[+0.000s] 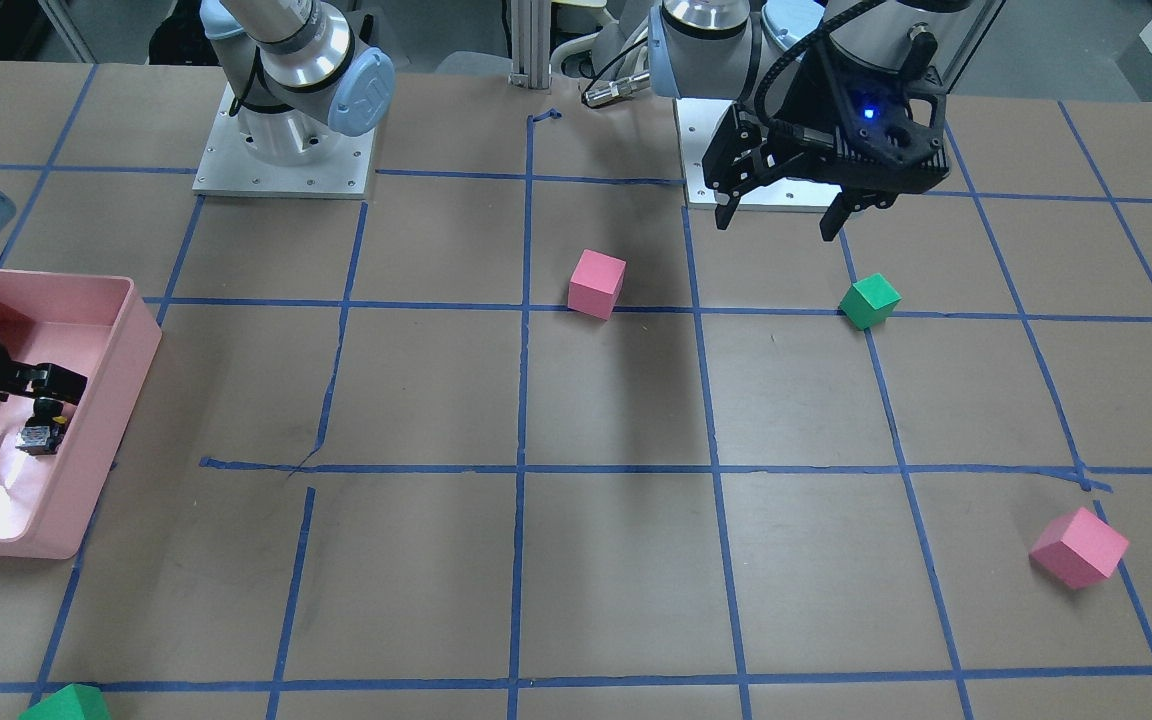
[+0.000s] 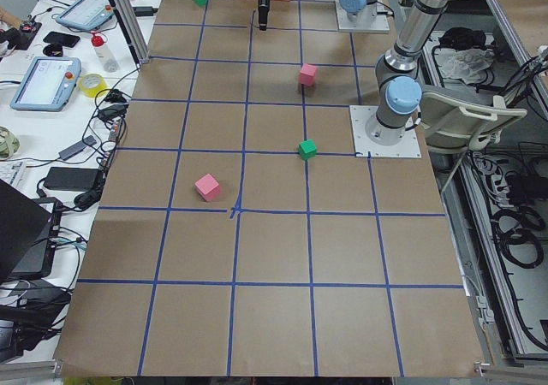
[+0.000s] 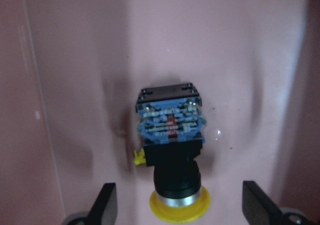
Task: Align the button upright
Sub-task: 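Lower the right gripper into the bin and grasp the yellow button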
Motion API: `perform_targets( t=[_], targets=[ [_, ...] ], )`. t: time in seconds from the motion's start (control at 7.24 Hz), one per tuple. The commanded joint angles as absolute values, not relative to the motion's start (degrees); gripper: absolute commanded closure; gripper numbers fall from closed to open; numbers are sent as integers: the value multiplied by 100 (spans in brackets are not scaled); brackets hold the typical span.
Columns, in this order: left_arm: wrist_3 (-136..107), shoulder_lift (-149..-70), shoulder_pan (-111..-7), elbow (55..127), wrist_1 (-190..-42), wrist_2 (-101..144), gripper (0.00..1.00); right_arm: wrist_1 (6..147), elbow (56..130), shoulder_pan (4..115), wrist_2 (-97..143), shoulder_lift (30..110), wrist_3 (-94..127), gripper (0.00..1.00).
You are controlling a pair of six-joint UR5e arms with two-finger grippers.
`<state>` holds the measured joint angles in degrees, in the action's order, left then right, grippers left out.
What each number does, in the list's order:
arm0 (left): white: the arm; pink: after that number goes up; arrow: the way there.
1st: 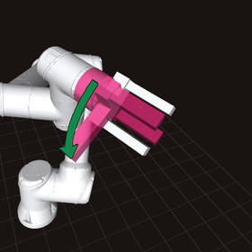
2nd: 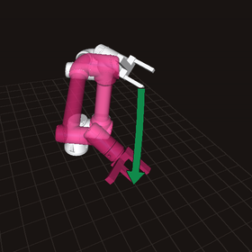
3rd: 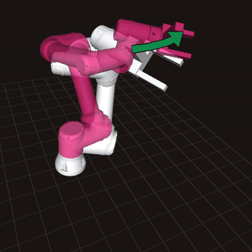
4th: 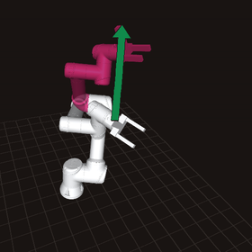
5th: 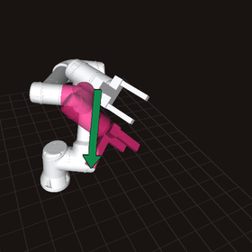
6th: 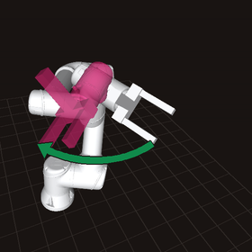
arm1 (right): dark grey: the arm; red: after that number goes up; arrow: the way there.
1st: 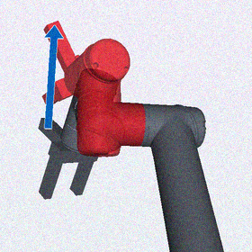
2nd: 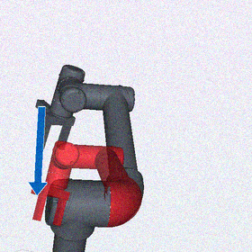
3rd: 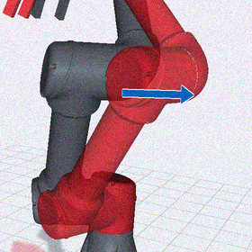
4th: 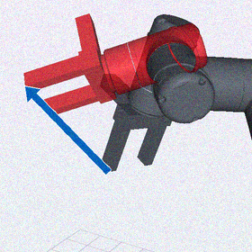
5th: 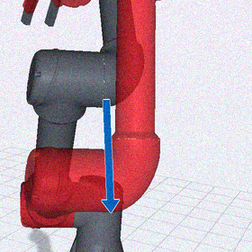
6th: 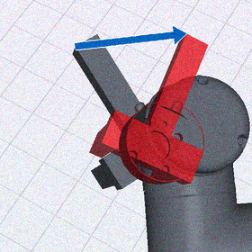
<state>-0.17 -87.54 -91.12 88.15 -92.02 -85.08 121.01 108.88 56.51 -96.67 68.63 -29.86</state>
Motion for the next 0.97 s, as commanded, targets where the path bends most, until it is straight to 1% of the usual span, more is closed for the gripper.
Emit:
perform_targets(
  t=[0.0,0.14,0.28,0.69,0.83],
  targets=[
    [-18,-8754,-9105,8815,-9202,-8508,0,12094,10890,5651,-9668,6855,-2980,63],
    [-18,-8754,-9114,8815,-9211,-8508,0,12102,10872,5651,-9659,6864,-2979,98],
    [-18,-8754,-9106,8815,-9211,-8508,0,12103,10872,5651,-9624,6882,-2971,100],
    [-18,-8754,-9105,8815,-9211,-8508,0,12068,10741,5651,-9598,7004,-2927,100],
    [-18,-8754,-9105,8815,-9211,-8508,0,12041,10688,5660,-9580,7214,-2918,100]
  ],
)
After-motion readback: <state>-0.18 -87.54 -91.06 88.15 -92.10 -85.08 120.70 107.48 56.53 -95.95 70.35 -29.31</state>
